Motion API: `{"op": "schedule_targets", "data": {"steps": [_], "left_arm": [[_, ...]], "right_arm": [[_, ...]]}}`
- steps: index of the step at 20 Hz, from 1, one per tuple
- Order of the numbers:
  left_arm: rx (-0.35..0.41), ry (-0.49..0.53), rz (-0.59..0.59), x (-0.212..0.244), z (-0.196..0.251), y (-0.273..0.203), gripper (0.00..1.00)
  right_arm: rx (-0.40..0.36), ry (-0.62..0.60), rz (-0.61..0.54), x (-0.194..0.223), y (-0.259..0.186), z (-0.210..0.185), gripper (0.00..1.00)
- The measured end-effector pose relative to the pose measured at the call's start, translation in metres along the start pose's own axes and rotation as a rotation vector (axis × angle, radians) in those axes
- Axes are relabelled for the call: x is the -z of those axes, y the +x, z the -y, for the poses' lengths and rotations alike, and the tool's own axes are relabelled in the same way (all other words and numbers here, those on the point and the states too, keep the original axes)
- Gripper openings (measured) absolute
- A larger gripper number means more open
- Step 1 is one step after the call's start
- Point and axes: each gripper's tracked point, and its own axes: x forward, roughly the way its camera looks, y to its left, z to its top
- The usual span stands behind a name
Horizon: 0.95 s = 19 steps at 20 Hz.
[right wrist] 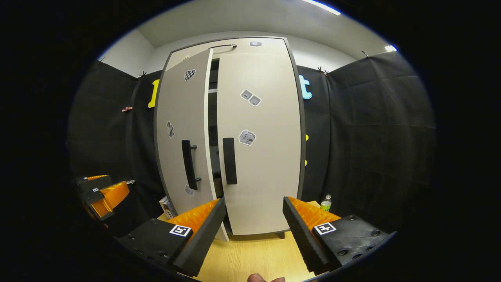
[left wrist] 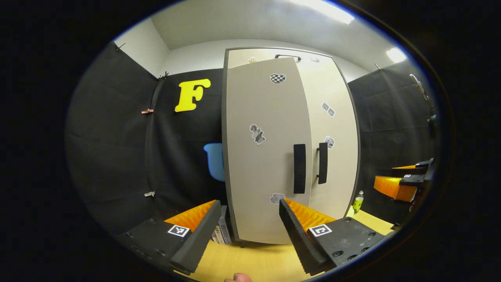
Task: Grab one shoe with the right hand and put it into the shoe cabinet, grab the other shoe with the left hand and put it into the shoe cabinet; then close the right door with the right hand and the left door with the left hand.
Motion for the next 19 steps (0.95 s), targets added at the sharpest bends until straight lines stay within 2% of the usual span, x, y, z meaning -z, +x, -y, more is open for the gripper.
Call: {"op": "schedule_targets", "data": {"steps": [6,19], "left_arm": [[0.020,0.004,-0.018,0.007,0.007,-0.001,0.95],[-0.005,-0.005,-0.022,0.008,-0.006,0.006,0.94]], "right_arm": [[-0.008,-0.064,0.018,0.001,-0.002,-0.003,0.98],[-0.022,-0.070,0.005,0.007,0.002,-0.015,0.98]]}}
